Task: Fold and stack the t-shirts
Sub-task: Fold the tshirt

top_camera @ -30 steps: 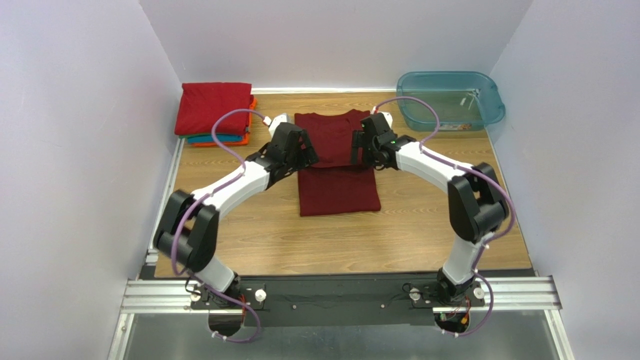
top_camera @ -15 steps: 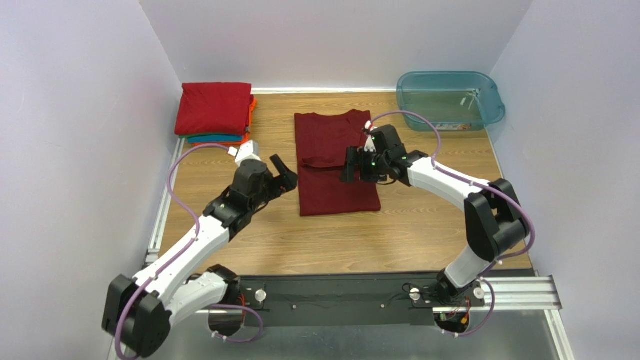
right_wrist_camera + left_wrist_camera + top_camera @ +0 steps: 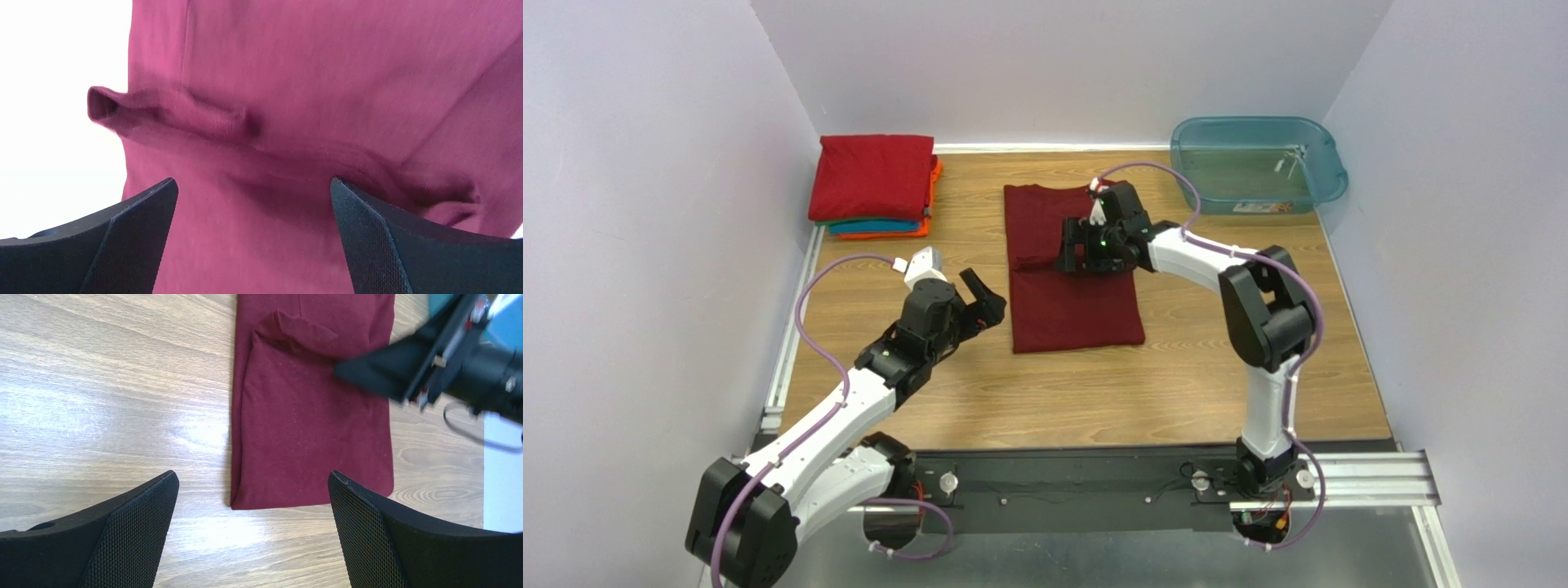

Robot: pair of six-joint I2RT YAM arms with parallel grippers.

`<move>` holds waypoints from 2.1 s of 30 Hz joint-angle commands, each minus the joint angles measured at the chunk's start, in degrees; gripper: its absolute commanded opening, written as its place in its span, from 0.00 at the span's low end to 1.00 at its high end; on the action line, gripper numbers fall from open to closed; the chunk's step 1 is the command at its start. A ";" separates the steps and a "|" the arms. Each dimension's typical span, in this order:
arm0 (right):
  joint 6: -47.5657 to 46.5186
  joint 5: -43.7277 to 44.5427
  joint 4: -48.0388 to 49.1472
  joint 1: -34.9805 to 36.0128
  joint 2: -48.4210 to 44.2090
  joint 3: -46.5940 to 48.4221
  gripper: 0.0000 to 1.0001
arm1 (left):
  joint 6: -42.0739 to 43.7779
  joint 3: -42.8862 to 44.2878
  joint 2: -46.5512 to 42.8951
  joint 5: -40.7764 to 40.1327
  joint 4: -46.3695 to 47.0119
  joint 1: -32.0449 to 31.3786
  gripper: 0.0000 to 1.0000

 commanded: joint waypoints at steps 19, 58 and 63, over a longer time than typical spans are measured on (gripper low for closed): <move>9.30 25.07 -1.84 -2.18 -25.83 -17.57 1.00 | 0.68 -3.87 9.33 13.39 11.50 0.01 0.98; 10.63 9.97 -3.43 -2.54 -40.02 -39.50 1.00 | -1.44 -2.29 28.93 13.14 13.79 -3.77 0.01; 10.19 7.76 -3.87 -2.54 -38.26 -40.30 0.98 | -0.91 -2.20 29.56 13.40 13.79 -3.77 0.00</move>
